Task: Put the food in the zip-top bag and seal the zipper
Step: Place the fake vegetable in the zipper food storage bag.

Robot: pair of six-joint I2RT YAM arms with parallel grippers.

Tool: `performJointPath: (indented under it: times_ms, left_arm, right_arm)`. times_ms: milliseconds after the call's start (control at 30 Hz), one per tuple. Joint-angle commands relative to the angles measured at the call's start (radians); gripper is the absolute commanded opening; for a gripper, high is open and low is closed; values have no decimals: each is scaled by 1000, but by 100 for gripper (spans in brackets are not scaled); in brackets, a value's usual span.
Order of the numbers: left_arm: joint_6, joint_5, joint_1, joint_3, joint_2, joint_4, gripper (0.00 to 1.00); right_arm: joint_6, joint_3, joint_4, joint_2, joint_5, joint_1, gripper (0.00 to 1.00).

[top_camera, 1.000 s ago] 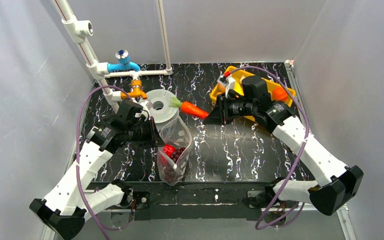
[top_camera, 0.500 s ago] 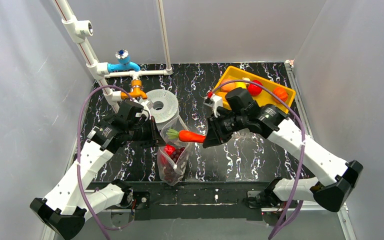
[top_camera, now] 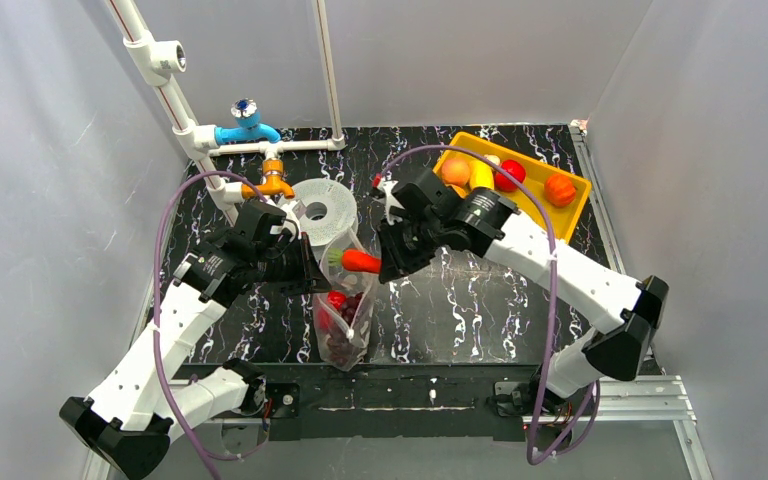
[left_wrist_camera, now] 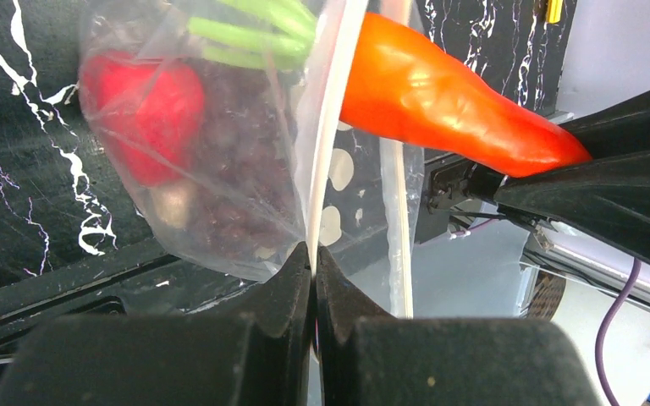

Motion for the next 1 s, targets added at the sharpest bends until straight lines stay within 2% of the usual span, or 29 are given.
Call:
performJointPath:
  times_ms: [0,267,533,733,867,967]
  left_arm:
    - [1,18,-5,0,-15,-1,0]
    - [5,18,-5,-5,-20,-4,0]
    - [2,15,-5,-14,-28,-5,0]
    - [4,21,-5,-2,-19,-1,0]
    - [3,22,-4,2,-21,-3,0]
    - [3,18,-5,1,-26,-11,0]
  right_arm:
    - [36,141,-25,53,78,33,25]
    - [36,236,-58,152,61,70,30]
    - [5,315,-198,213,212,80,35]
    - [15,373,-157,228,168,101,45]
    - [22,421,-135,269,58,108,49]
    - [23,384,-43,252,-58,110,50]
